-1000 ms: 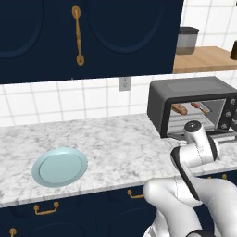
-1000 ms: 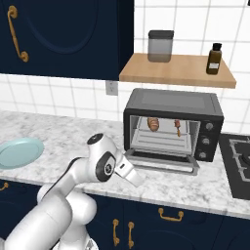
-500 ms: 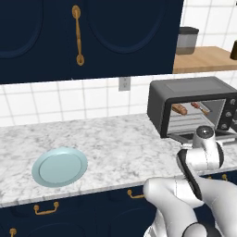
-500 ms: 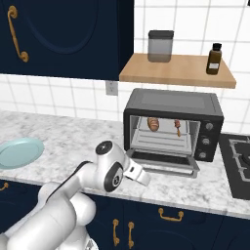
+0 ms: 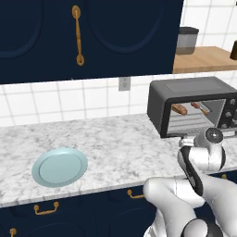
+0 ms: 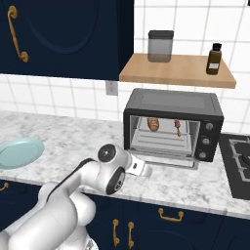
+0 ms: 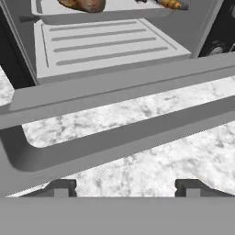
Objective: Pick up the kebab skewer and baguette bread, and place them inside the toaster oven. Close the toaster oven door and start by setting the timer.
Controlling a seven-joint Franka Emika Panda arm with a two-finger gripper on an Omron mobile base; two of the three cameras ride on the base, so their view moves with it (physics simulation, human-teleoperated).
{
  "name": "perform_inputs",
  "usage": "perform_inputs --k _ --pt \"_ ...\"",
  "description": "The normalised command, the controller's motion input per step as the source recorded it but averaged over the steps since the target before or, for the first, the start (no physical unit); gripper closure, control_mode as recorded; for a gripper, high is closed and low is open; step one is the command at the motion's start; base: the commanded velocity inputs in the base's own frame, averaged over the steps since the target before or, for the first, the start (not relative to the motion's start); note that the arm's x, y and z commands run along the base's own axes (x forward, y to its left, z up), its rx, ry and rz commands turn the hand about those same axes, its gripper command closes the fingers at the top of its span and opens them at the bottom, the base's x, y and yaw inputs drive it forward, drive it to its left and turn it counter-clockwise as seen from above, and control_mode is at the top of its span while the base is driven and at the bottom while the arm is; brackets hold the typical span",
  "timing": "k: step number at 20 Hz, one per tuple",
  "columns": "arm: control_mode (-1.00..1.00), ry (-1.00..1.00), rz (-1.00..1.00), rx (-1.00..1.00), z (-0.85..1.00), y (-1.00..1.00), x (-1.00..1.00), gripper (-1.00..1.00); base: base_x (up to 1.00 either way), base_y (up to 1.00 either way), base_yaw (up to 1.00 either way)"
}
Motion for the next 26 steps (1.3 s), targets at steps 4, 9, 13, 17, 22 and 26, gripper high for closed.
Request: perform_inputs --k 4,9,13,17,22,26 --pt "-1.0 -0.14 0.08 0.0 0.0 0.28 0.48 -1.0 0.0 0.0 0.0" --pt "-1.0 -0.09 0.08 0.0 0.07 0.14 0.5 -1.0 0.0 0.0 0.0" --pt "-1.0 -0.01 0.03 -0.04 0.34 0.03 0.42 -1.0 0.0 0.0 0.0" --pt "-1.0 0.0 0.0 -0.12 0.36 0.01 0.31 -1.0 0.0 0.0 0.0" --pt "-1.0 0.0 0.0 -0.1 0.22 0.05 0.48 -1.0 0.0 0.0 0.0" --pt "-1.0 0.0 0.0 -0.05 0.0 0.0 0.74 -1.0 0.0 0.0 0.0"
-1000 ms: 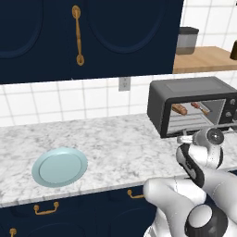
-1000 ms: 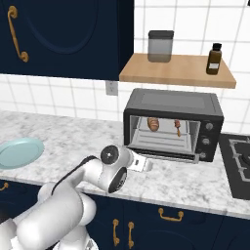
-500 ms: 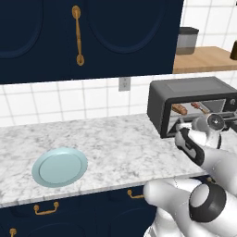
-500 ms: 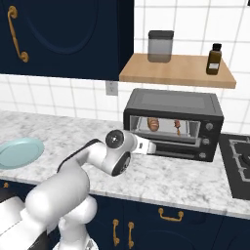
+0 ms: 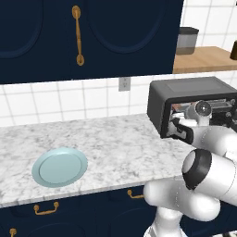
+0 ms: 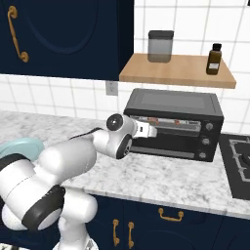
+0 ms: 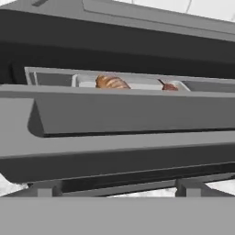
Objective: Pick up the kebab skewer and baguette bread, and place them inside the toaster oven. Close the toaster oven door and start by setting the timer.
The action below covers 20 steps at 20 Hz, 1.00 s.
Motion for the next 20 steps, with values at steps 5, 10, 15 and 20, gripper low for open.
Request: perform_inputs --k 5,10,15,20 --pt "-1.0 0.01 0.03 -0.01 0.0 -0.02 0.67 -1.0 0.0 0.0 0.0" --pt "-1.0 0.05 0.01 -0.06 0.0 0.0 0.35 -1.0 0.0 0.0 0.0" --pt "-1.0 0.12 0.0 -0.08 -0.04 0.0 0.35 -1.0 0.0 0.0 0.0" --pt "-1.0 0.19 0.0 -0.06 0.0 -0.1 -0.65 -1.0 0.0 0.0 0.0"
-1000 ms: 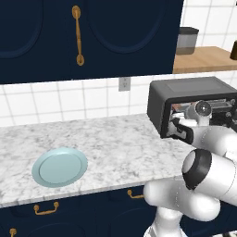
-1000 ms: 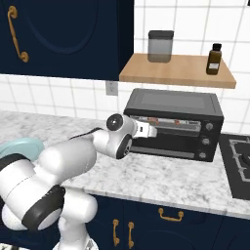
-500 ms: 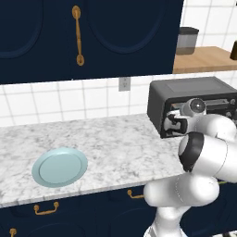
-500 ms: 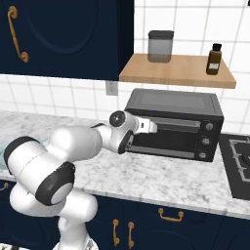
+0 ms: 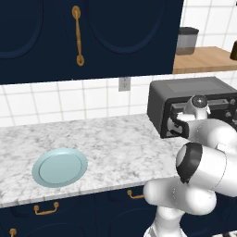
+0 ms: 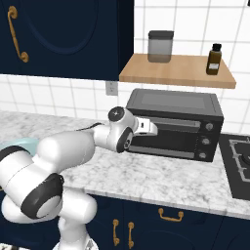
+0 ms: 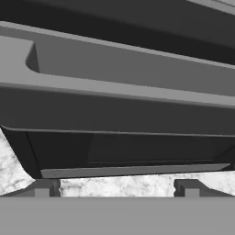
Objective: Pick up the kebab skewer and baguette bread, and place them inside the toaster oven. Close the toaster oven door and start by setting the timer.
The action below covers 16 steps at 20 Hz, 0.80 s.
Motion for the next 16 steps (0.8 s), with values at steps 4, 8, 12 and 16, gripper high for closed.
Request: perform_inputs --k 4,8,12,16 --pt "-1.0 0.18 0.0 -0.05 0.0 -0.12 -0.88 -1.0 0.0 0.0 0.0" --pt "-1.0 0.08 0.03 -0.08 0.02 -0.45 -0.79 -1.0 0.0 0.0 0.0" --pt "-1.0 0.08 0.14 -0.09 0.39 -0.9 -0.33 -1.0 0.0 0.0 0.0" --pt "-1.0 0.05 0.29 -0.07 0.43 -0.95 -0.31 -1.0 0.0 0.0 0.0"
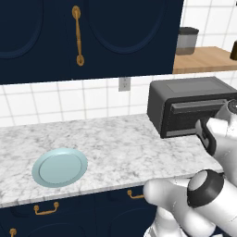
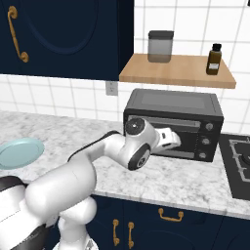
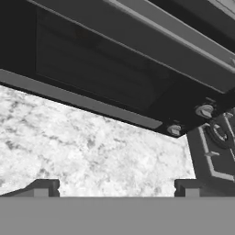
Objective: Pick up the kebab skewer and baguette bread, and place them inside the toaster oven. Close the toaster oven door and start by setting the timer.
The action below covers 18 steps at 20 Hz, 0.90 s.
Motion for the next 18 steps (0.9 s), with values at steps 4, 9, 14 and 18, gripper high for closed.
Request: perform_inputs --k 4,9,14,18 --pt "-1.0 0.08 0.33 -0.03 0.34 -0.86 -0.16 -1.0 0.0 0.0 0.0" --pt "-1.0 0.07 0.2 0.02 0.32 -0.68 0.0 -1.0 0.0 0.0 0.0" --pt "-1.0 0.07 0.13 0.09 0.29 -0.71 0.0 -1.0 0.0 0.0 0.0" --pt "-1.0 -0.03 0.05 0.1 0.01 -0.33 0.09 -1.0 0.0 0.0 0.0"
